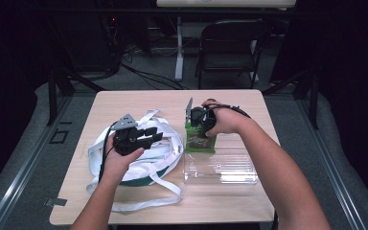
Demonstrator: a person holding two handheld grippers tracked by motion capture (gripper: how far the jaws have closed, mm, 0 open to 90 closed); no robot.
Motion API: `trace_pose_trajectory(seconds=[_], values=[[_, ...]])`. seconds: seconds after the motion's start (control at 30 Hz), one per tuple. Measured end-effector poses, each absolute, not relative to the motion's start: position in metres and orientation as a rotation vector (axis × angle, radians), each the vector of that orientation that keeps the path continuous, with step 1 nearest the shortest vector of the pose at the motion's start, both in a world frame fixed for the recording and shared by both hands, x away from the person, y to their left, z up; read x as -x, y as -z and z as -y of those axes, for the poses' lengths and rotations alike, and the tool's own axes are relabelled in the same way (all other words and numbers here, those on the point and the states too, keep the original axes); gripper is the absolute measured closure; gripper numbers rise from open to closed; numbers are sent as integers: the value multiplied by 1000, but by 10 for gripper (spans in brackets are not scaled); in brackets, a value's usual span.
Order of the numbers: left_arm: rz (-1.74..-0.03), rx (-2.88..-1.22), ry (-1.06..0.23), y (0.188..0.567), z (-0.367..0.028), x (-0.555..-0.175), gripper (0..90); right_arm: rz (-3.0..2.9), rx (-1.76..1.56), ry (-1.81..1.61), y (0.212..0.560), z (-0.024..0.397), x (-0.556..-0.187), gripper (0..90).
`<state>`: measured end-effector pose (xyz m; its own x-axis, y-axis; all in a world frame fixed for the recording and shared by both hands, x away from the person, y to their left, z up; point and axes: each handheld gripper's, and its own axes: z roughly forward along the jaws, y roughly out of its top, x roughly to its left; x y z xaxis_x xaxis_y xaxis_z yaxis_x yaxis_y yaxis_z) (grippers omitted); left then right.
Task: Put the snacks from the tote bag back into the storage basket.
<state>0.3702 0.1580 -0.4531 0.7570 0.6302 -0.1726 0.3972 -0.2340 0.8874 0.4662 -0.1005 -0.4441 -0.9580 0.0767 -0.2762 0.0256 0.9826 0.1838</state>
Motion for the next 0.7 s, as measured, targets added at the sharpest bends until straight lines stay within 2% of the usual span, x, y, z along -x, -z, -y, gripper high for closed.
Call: trace_pose_trajectory(seconds=[0.7], values=[[-803, -1866, -268, 454, -161, -372, 621, -2833, -103, -302, 433, 106, -462, 435]])
